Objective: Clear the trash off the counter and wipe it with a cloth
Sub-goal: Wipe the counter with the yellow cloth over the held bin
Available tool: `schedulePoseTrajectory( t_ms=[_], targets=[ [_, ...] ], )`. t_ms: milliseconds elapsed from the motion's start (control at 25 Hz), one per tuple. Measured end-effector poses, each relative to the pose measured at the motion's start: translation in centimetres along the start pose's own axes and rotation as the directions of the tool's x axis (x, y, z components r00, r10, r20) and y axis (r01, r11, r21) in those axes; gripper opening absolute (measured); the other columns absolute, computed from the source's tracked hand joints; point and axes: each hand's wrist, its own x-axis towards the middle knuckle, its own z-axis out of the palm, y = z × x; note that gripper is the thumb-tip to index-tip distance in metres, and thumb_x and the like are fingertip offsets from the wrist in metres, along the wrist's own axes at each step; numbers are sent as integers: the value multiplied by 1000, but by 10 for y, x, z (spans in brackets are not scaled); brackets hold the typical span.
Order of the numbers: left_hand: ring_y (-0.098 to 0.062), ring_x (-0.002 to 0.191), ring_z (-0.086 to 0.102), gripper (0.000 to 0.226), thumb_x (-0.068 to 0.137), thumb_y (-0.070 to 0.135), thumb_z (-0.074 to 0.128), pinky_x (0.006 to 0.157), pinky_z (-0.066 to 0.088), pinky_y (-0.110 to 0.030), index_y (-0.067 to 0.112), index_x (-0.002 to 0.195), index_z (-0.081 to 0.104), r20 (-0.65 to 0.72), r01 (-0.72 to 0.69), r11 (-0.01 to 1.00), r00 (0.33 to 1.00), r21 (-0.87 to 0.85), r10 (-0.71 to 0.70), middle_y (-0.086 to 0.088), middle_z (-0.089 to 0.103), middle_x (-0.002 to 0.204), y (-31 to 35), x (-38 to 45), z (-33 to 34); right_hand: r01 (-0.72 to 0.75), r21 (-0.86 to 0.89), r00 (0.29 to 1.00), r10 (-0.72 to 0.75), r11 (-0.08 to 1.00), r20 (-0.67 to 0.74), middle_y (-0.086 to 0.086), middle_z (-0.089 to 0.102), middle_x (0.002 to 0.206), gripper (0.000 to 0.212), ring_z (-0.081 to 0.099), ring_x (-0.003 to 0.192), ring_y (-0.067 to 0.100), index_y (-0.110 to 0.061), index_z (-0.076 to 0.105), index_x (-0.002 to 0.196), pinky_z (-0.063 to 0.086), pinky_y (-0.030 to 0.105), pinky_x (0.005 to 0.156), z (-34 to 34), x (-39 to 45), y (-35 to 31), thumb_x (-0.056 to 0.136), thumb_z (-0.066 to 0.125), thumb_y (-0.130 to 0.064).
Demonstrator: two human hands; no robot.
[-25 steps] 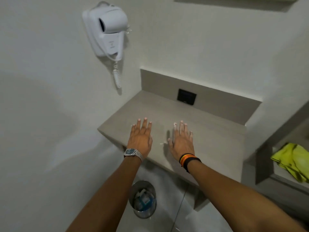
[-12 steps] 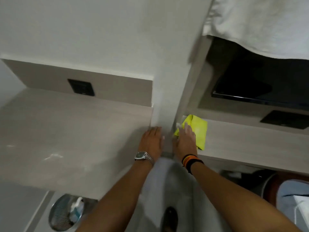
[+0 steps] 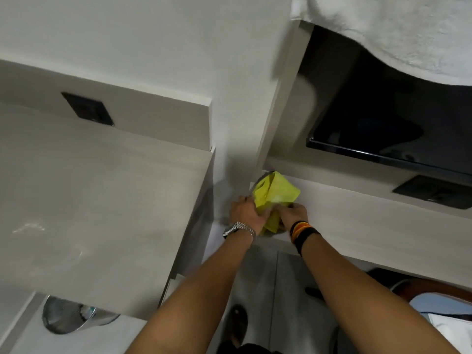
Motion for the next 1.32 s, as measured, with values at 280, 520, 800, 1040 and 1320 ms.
schedulePoseTrajectory(
  t_ms=[280,520,800,1040,1320],
  targets=[
    [-33,76,68,20,84,27,66,64,55,-37,12,71,63,-52,173,884,975,-435,-216,-8,69,72,-50,-38,-59,36,241,980,-82,970,184,5,65,83,18,62,76,25,-15,65,89,48,32,66,64,-57,-25,78,68,-29],
    [-31,66,52,30,84,30,70,62,44,-35,9,68,55,-348,220,872,853,-438,-390,-13,56,64,-133,-93,-158,365,138,803,-386,921,454,4,65,75,7,65,81,31,-14,65,84,52,32,65,172,-127,-79,77,67,-14],
    [-38,127,57,45,95,40,49,112,42,-45,11,128,64,-456,290,938,873,192,-176,-17,65,134,-254,-169,-183,814,-412,578,-628,409,521,21,37,150,68,31,140,36,-5,37,143,29,46,113,244,-197,-41,83,59,-27],
    [-35,158,2,69,102,43,34,126,-3,-54,14,161,15,-443,323,796,893,512,-77,-15,10,170,-371,-220,-254,930,-353,172,-722,-106,671,15,3,164,82,3,152,31,-11,14,155,12,54,119,318,-314,-47,85,46,-39],
    [-34,158,2,69,104,41,39,129,1,-54,14,161,13,-457,377,823,874,426,-164,-15,5,171,-488,-281,-312,945,-281,115,-638,-166,762,18,-1,164,73,0,152,33,-9,5,155,11,52,122,448,-434,-11,97,36,-39]
  ],
)
